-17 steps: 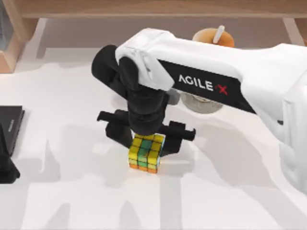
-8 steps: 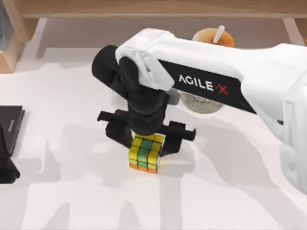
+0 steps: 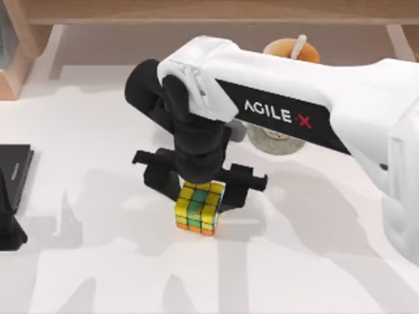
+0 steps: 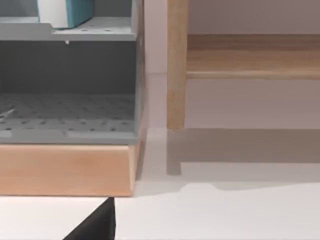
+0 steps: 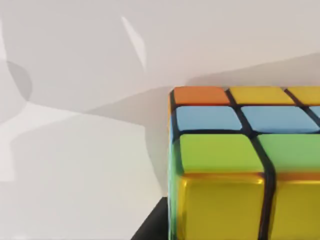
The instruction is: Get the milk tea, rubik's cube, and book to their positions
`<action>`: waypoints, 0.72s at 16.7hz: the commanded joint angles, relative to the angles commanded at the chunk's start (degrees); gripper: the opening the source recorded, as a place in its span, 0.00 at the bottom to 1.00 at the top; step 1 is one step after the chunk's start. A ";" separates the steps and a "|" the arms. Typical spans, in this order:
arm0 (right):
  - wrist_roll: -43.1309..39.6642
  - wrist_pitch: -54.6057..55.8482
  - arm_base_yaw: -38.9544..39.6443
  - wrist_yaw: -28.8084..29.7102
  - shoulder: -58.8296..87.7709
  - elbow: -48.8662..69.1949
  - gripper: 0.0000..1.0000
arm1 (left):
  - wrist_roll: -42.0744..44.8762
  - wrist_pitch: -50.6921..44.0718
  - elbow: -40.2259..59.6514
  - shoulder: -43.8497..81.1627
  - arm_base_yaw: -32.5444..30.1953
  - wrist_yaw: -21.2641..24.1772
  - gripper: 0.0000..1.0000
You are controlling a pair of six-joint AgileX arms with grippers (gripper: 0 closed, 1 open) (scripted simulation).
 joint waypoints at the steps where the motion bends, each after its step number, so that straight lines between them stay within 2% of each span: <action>1: 0.00 -1.02 -0.01 -0.02 -0.10 0.92 0.00 | 0.00 0.00 0.00 0.00 0.00 0.00 1.00; 5: -0.05 -5.25 -0.02 0.02 -0.58 4.63 0.00 | 0.00 0.00 0.00 0.00 0.00 0.00 1.00; 12: -1.59 -3.34 0.16 0.98 -1.41 4.49 0.00 | 0.00 0.00 0.00 0.00 0.00 0.00 1.00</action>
